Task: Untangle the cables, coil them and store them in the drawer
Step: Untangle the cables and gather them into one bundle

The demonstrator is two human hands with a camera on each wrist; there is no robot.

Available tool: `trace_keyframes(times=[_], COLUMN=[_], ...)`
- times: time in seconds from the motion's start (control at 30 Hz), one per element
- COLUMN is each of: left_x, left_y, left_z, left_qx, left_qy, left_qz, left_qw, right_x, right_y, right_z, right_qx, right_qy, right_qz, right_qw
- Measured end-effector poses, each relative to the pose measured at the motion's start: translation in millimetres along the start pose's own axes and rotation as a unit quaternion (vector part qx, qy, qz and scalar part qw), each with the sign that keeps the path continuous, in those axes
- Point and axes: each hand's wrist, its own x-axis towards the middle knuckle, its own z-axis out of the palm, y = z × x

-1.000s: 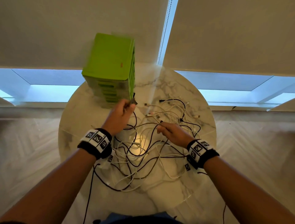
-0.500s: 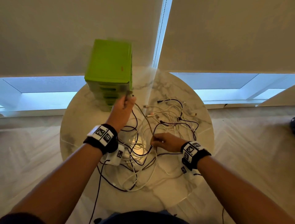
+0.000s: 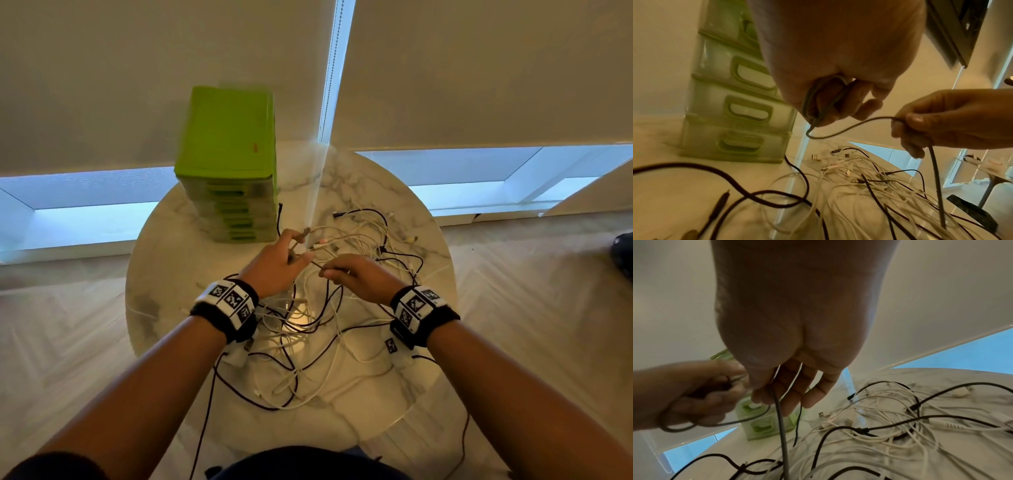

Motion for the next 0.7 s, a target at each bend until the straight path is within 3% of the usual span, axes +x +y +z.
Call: trace_keyframes(times=[0.1, 0.17, 0.23, 0.33, 0.43, 0.5, 0.57, 0.7], left_x=[0.7, 1.7, 3.9, 5.4, 11.4, 15.7, 17.1, 9.0], left_y=[0.2, 0.6, 1.8, 15.4, 31.8, 39.1, 43.6, 41.6], left_z=[9.8, 11.4, 11.0, 5.9, -9.0, -24.8, -39.2, -40.6], left_qx=[0.03, 0.037, 0.029, -0.051, -0.136, -0.192, -0.234, -0.245], left_qy=[-0.062, -0.057, -0.011, 0.061, 0.144, 0.208, 0.236, 0.189], left_qz=[-0.004, 0.005, 0.013, 0.002, -0.016, -0.012, -0.003, -0.009], left_qw=[0.998, 0.998, 0.999, 0.997, 0.98, 0.959, 0.943, 0.951], right_x=[-1.7, -4.7, -8.2, -13.7, -23.8, -32.4, -38.4, -28.5], right_y=[-0.8, 1.2, 3.3, 10.4, 28.0, 39.7, 47.3, 45.4], right_z=[-3.8, -3.7, 1.4, 19.1, 40.1, 49.1, 52.4, 50.0], right_qx=[0.003, 0.01, 0.004, -0.024, 0.003, -0.034, -0.032, 0.043], right_qy=[0.005, 0.002, -0.018, -0.101, -0.183, -0.218, -0.205, -0.104], right_qz=[0.008, 0.031, 0.045, 0.072, 0.105, 0.108, 0.114, 0.13], right_qw=[1.0, 0.999, 0.999, 0.992, 0.977, 0.969, 0.972, 0.985])
